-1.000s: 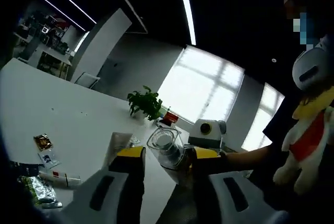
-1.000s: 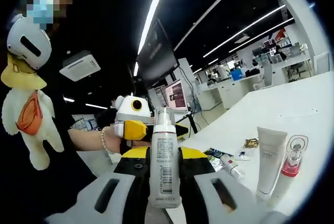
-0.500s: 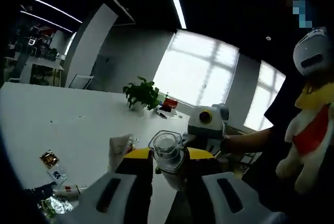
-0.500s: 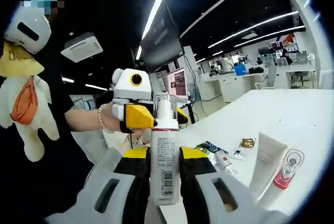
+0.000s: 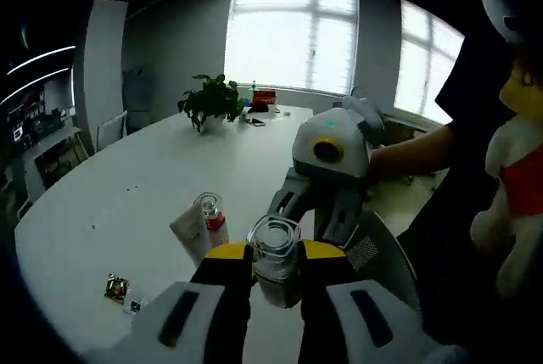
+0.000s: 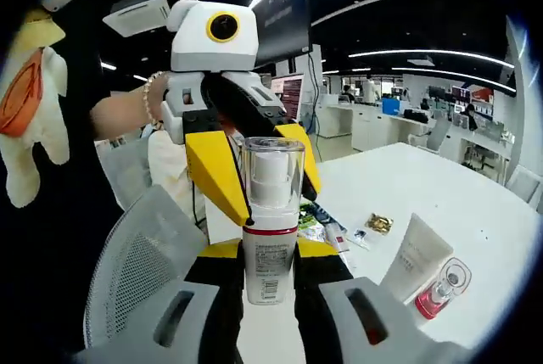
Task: Arrange the skincare products in the storage area until every visible bottle or jar stands upright without overlapping.
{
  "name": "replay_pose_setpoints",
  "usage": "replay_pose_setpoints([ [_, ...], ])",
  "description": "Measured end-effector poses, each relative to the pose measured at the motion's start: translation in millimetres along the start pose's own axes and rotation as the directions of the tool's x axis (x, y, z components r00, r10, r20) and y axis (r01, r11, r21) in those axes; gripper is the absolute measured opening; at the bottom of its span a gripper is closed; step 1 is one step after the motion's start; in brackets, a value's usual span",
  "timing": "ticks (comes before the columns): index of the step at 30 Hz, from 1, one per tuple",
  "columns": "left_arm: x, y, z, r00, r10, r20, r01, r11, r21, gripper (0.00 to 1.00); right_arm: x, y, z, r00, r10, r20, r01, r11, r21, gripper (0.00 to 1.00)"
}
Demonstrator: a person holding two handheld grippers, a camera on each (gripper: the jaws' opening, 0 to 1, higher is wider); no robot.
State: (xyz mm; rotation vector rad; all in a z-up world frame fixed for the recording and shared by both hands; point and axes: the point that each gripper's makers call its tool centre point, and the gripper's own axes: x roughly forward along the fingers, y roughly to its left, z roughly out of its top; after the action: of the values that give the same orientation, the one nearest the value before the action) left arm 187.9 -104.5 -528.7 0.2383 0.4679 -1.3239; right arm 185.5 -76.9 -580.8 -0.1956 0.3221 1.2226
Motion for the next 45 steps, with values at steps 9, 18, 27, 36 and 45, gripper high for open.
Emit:
replay_pose_setpoints([
  [9,6,-4.6,-2.5,0.999,-0.026,-0.022,0.026,0.999,-0.021,0.16,-4,-4,-6.7,1.0,-0.011,0.022,0.01,1.0,0.02,0.2],
  [18,28,-5.7,-23.5,0.998,-0.018,-0.062,0.016,0.999,-0.031,0.16,-4,-10,-35.7,1.0,-0.021,0.002,0.021,0.999,0.035,0.2],
  [27,56,-0.8,-49.2,0.991,0.008,-0.134,-0.008,1.0,-0.001,0.16,9,-18,-74.9,0.996,-0.039,-0.077,0.041,0.999,0.017,0.2],
  [36,77,12.3,-83.0,0.986,0.021,-0.164,-0.027,0.999,-0.035,0.16,16,-23,-108.6,0.992,-0.033,-0.121,0.037,0.999,0.028,0.2],
  [45,93,17.5,-100.0,0.98,0.056,-0.194,-0.061,0.998,-0.023,0.16,22,-30,-132.3,0.988,-0.015,-0.153,0.016,1.0,0.009,0.2],
])
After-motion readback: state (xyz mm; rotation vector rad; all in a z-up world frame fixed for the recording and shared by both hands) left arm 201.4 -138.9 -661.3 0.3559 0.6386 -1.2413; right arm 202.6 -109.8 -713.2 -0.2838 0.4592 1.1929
